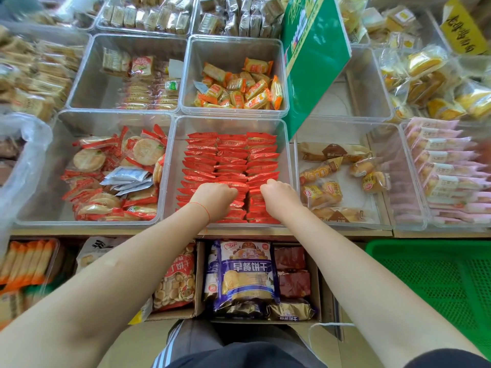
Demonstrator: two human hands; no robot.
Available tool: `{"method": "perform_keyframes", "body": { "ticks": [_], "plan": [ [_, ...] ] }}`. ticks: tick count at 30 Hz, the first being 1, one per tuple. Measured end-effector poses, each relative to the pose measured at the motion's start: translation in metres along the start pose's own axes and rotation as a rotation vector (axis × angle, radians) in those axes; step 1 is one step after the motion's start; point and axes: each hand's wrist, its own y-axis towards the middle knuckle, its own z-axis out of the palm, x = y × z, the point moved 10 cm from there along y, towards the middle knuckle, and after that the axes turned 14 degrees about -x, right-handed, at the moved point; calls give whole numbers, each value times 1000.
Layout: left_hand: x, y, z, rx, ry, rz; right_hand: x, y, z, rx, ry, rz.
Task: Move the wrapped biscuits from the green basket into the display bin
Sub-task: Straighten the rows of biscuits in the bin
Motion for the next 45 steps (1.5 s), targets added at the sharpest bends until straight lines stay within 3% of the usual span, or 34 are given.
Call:
{"method": "perform_keyframes", "body": {
  "ticks": [8,14,21,27,32,36,43,45],
  "plan": [
    [-22,24,9,-85,-388,-202,-6,-3,10,59,124,68],
    [-18,28,10,-135,-305,-254,0,-8,16,29,182,66],
    [-7,13,4,-188,-420,-325,1,-5,7,-2,84,48],
    [7,-12,14,69,-351,-247,2,-2,-8,-62,210,78],
    [13,-18,11,67,-127,-220,5,-13,5,101,74,45],
    [4,-12,10,62,-26,-126,3,-18,3,43,29,72],
    [9,-17,9,75,-64,-180,0,-21,9,117,127,141],
    [11,-19,-8,2,-165,-204,2,-13,-12,31,257,166]
  ]
}}
